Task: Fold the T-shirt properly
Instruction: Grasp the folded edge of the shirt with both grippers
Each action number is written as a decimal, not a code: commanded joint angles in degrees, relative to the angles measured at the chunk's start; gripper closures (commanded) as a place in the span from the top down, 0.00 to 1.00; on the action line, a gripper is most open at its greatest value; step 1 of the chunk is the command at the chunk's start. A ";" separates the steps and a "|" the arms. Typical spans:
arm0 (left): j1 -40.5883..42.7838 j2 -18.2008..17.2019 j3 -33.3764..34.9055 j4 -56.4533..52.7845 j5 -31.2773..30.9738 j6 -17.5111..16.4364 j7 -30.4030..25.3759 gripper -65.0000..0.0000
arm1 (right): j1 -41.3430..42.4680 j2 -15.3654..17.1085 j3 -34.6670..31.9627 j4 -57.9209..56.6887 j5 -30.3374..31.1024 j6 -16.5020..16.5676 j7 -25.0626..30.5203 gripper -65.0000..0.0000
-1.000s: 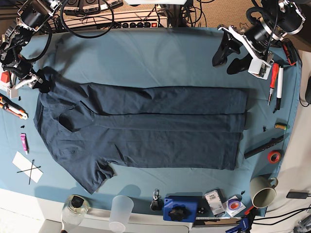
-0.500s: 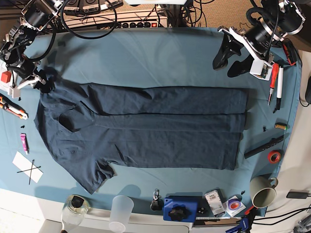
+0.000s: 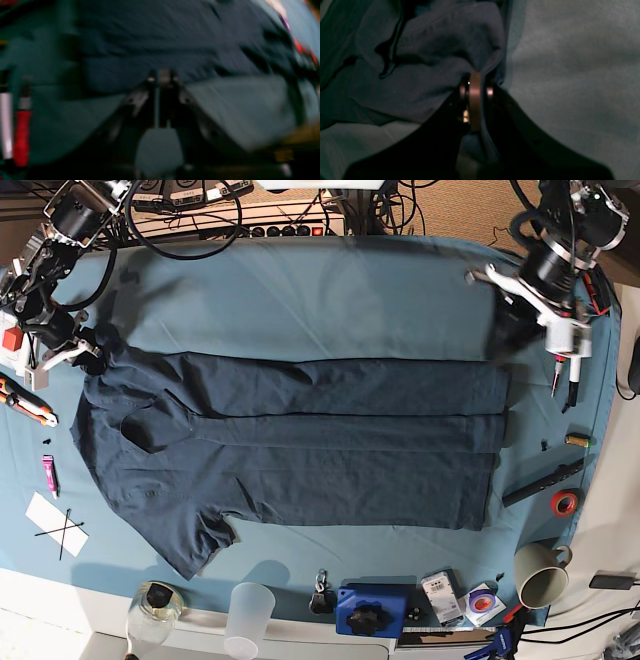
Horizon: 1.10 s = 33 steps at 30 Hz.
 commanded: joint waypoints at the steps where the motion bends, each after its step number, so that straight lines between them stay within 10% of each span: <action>1: -0.61 -0.17 -0.04 0.87 0.66 -0.22 -1.40 0.00 | 0.02 0.59 0.44 0.24 -1.57 0.13 -1.42 0.00; 7: -2.69 -0.17 -0.04 -1.36 3.72 -1.18 -3.80 0.46 | 0.02 0.92 1.14 0.24 -1.62 0.13 -1.64 0.00; 33: -24.57 -0.70 -2.62 -47.19 2.32 1.33 6.10 0.46 | 0.02 1.22 1.14 0.24 -1.57 0.17 -4.04 0.00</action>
